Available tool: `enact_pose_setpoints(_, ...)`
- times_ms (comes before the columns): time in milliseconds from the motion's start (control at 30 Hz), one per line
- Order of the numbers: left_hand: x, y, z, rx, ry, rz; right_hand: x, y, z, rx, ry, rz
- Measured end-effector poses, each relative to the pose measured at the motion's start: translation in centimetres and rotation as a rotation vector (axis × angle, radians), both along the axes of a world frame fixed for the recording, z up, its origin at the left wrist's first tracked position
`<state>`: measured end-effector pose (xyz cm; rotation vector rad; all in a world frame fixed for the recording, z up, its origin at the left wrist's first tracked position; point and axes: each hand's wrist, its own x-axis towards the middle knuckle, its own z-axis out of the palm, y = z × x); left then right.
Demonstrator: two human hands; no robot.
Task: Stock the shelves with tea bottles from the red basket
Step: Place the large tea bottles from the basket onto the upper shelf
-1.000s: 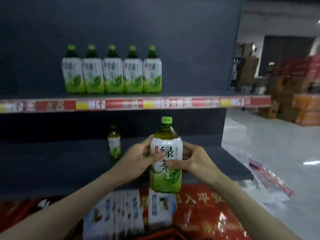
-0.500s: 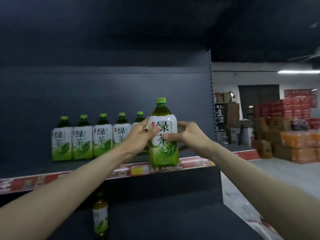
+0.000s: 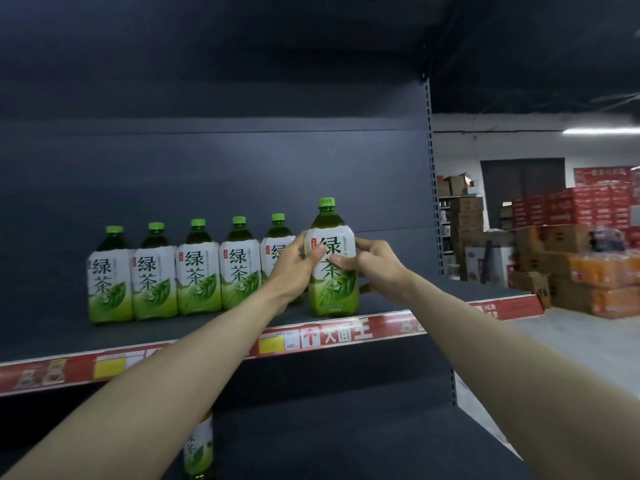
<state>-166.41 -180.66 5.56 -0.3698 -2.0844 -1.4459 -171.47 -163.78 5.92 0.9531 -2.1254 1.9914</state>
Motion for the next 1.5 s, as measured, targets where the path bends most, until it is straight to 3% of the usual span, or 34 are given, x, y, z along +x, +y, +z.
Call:
enact_pose_setpoints(233, -0.4, -0.3, -0.8, -0.042, -0.067, 0.112, -0.7, 0.0, -0.4, 0.032, 0.003, -0.035)
enact_pose_setpoints(400, 0.6, -0.8, -3.0, -0.095, -0.117, 0.308, 0.1, 0.2, -3.1, 0.261, 0.152, -0.302)
enact_pose_setpoints(533, 0.8, -0.5, -3.3, -0.213, -0.195, 0.274, 0.2, -0.1, -4.2, 0.293, 0.232, -0.418)
enact_pose_setpoints(800, -1.0, -0.4, -2.7, -0.255, -0.331, 0.17, -1.4, -2.2, -3.6, 0.394, 0.177, -0.559)
enact_pose_setpoints(1133, -3.7, -1.2, -2.2, -0.317, -0.445, 0.136, -4.6, -4.7, -2.5, 0.413, -0.014, -0.408)
enact_pose_setpoints(1500, -2.9, -1.2, -3.2, -0.319, -0.309, 0.241, -5.4, -5.4, -3.1, 0.515, 0.053, -0.245)
